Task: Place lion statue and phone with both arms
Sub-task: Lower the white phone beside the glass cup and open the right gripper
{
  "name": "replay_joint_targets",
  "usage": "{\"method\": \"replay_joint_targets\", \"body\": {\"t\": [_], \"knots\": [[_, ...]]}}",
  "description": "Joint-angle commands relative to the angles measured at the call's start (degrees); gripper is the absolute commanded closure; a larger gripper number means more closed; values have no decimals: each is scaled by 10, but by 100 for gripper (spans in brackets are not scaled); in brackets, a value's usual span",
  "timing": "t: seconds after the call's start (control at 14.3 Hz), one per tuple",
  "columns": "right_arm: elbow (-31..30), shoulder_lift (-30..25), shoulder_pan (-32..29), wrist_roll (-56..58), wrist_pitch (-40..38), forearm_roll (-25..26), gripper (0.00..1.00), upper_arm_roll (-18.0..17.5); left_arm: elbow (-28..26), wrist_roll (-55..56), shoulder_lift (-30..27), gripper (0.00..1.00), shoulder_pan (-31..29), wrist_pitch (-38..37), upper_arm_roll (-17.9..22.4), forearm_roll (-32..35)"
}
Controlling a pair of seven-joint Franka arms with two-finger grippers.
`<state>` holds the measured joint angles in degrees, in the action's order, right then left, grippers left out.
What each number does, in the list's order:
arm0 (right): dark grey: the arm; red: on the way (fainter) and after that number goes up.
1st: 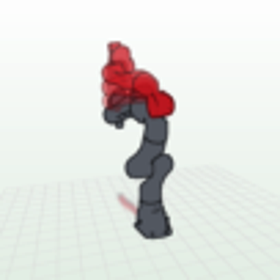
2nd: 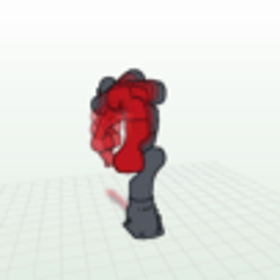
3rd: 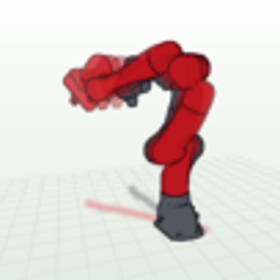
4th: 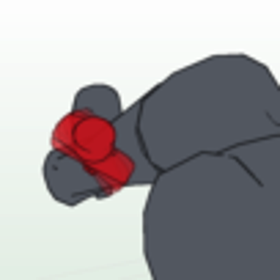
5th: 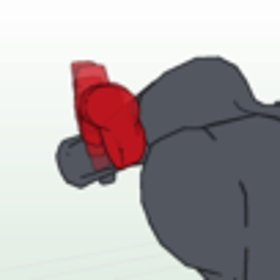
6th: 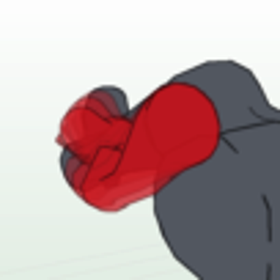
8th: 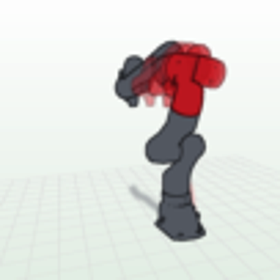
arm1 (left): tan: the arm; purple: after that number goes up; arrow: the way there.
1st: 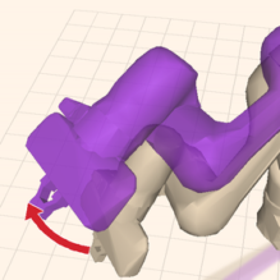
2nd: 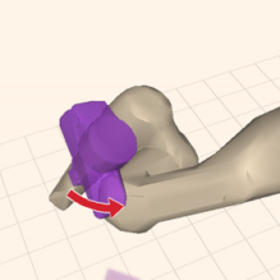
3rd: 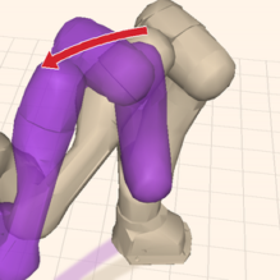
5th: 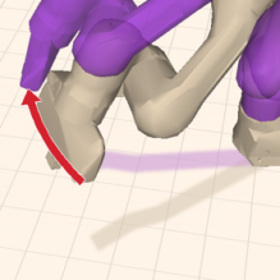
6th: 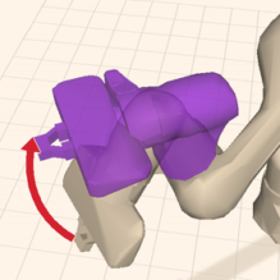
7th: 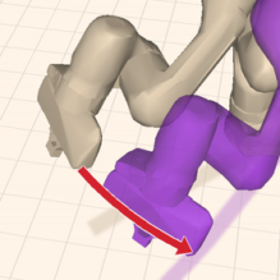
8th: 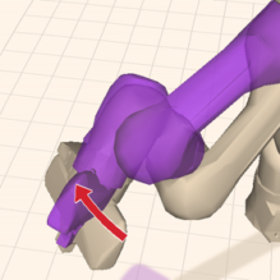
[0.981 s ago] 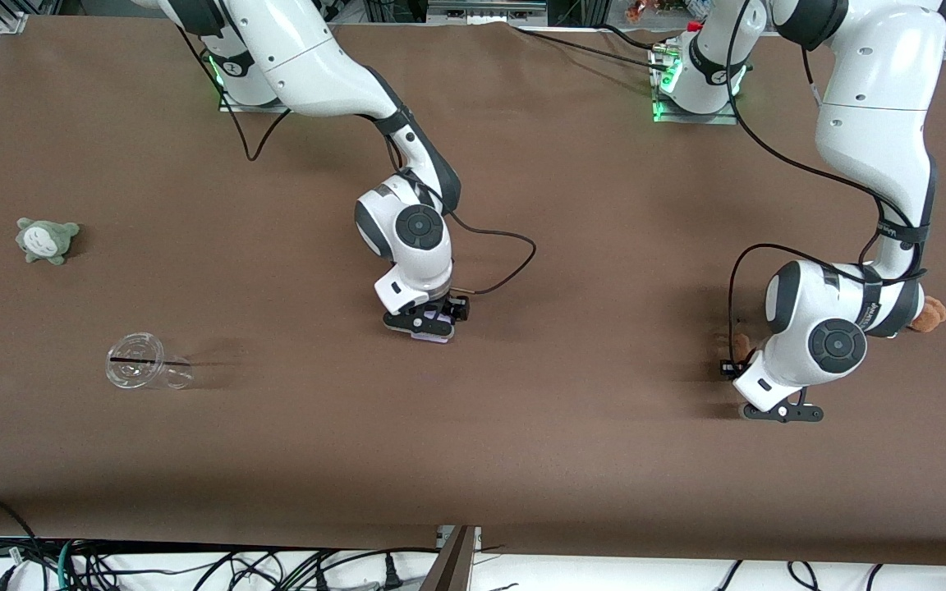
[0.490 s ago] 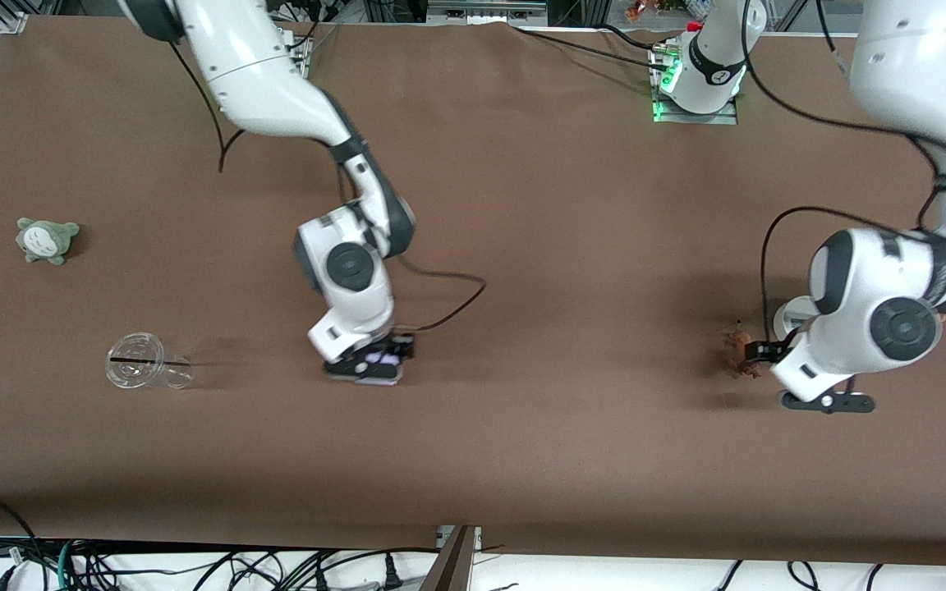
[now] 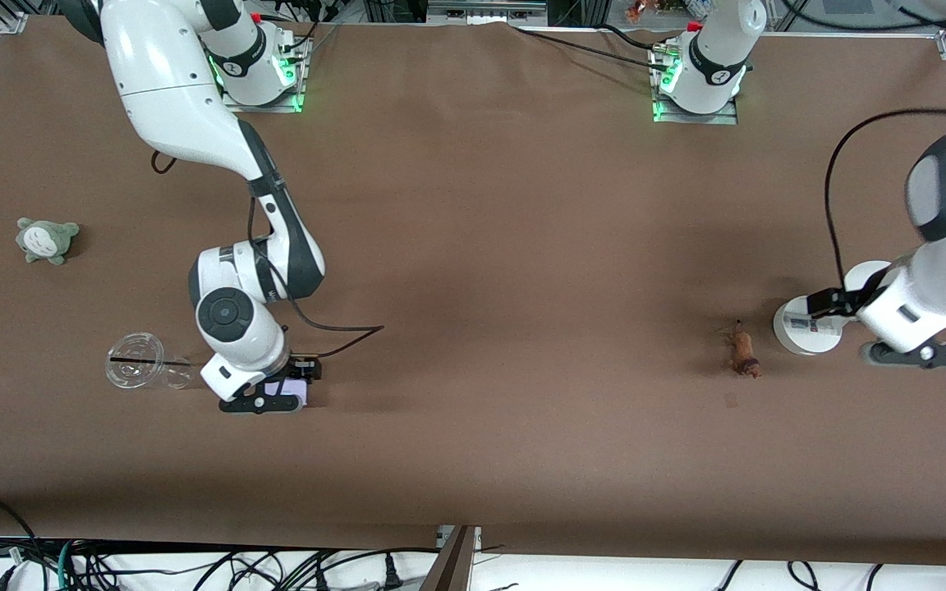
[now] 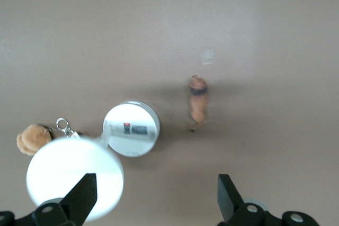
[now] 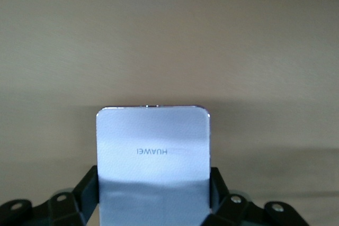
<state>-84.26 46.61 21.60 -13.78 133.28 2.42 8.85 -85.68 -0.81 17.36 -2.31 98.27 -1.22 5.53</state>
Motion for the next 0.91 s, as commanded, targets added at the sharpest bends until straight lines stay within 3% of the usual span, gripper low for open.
{"method": "replay_joint_targets", "body": {"t": [0.0, 0.21, 0.84], "knots": [[-30, -24, -36, 54, -4, -6, 61, -9, -33, -38, -127, 0, -17, -81, -5, -27], [-38, -22, -65, 96, 0, -6, 61, -10, -104, -79, -201, 0, -20, -89, -8, -29], [-61, -24, -72, 104, -4, -6, 60, -9, -76, -75, -176, 0, -17, -69, -9, -51]]}}
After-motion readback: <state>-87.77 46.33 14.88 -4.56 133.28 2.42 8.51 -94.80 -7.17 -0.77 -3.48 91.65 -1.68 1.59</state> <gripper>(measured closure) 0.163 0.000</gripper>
